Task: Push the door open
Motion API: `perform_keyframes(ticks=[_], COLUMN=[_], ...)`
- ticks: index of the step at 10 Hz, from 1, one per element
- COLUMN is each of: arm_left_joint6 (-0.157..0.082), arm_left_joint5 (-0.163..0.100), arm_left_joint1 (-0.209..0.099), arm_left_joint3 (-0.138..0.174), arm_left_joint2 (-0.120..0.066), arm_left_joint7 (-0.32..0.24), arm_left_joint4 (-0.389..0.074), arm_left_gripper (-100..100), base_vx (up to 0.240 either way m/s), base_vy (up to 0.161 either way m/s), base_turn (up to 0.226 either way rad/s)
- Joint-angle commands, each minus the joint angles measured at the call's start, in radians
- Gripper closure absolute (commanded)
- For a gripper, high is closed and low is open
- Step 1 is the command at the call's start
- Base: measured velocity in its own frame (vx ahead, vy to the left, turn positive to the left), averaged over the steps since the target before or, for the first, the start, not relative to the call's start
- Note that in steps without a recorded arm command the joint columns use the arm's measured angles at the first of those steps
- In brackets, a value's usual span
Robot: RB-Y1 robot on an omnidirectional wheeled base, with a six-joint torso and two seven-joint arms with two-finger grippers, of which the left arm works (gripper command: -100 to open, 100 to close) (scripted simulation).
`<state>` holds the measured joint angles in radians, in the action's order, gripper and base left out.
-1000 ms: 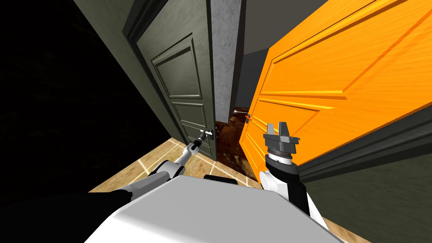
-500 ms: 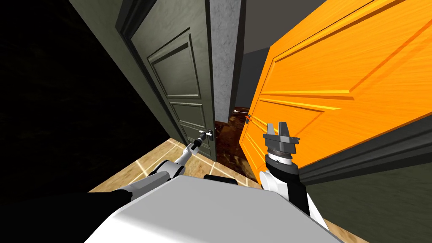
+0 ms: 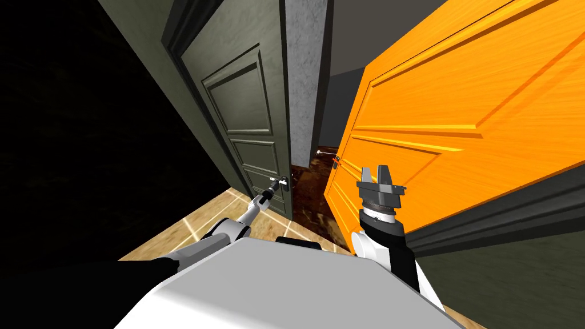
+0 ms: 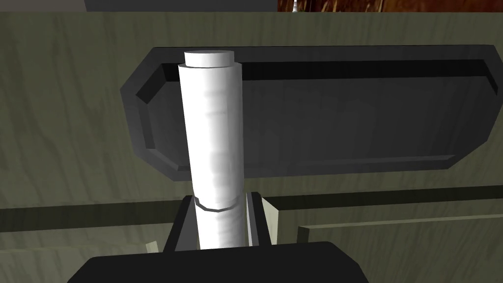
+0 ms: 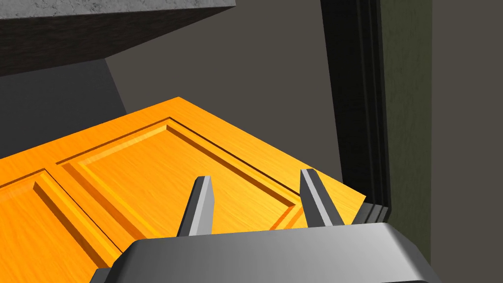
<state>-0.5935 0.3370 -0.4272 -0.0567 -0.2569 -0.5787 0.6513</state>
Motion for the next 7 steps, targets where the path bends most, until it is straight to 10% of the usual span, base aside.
perform_keyframes(ticks=[1, 7], arm_left_joint6=[0.003, 0.026], arm_left_joint5=[-0.009, -0.033], arm_left_joint1=[-0.016, -0.023], arm_left_joint3=[0.02, 0.073], arm_left_joint2=[0.0, 0.027], arm_left_joint7=[0.017, 0.083], arm_left_joint4=[-0.002, -0.004], arm_left_gripper=[100, 100], base_vx=[0.191, 0.135], base_vy=[-0.053, -0.075], base_turn=[0.045, 0.052])
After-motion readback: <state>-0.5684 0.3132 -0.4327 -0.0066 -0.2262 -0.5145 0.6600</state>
